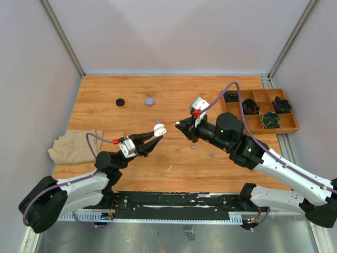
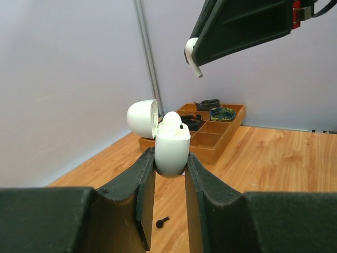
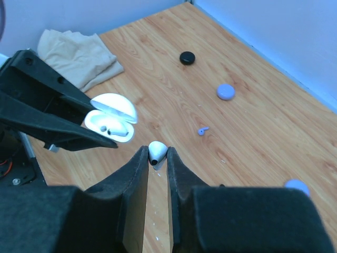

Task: Insert the wireless bluetooth earbuds into the charging case
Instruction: Place the earbud in the charging case.

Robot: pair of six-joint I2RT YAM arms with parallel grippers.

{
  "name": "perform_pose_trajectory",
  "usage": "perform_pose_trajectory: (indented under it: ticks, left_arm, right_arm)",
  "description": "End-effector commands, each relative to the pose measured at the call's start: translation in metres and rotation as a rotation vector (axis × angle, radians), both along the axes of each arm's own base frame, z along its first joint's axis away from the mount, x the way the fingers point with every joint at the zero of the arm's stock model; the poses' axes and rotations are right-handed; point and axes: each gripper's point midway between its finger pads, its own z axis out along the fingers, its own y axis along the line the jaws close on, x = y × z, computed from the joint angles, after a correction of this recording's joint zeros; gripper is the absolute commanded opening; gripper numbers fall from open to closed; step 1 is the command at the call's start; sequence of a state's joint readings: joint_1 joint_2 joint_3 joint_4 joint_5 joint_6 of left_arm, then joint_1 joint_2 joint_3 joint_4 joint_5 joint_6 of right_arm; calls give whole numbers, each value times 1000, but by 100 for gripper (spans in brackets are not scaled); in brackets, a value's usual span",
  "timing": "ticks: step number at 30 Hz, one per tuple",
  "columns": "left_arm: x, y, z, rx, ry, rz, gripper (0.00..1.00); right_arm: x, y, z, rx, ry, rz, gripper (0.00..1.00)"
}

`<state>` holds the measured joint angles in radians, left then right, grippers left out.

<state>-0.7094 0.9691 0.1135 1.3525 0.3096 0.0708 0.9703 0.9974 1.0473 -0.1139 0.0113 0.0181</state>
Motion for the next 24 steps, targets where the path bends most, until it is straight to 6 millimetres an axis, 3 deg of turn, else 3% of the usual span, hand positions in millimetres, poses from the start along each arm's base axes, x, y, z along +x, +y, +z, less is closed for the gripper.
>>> perform_pose_trajectory:
  ticks: [1,13,24]
  left_arm:
    - [-3,0,29,-61,-68,-7,0]
    - [-6,-3,30,-66,-58,-38,0]
    - [-9,-4,33,-95,-47,-65,0]
  right_arm:
    - [-17,15,25,147,-63,71,13]
    - [-37,45,26,259,-77,210,13]
    - [-37,63,14,241,-60,239,12]
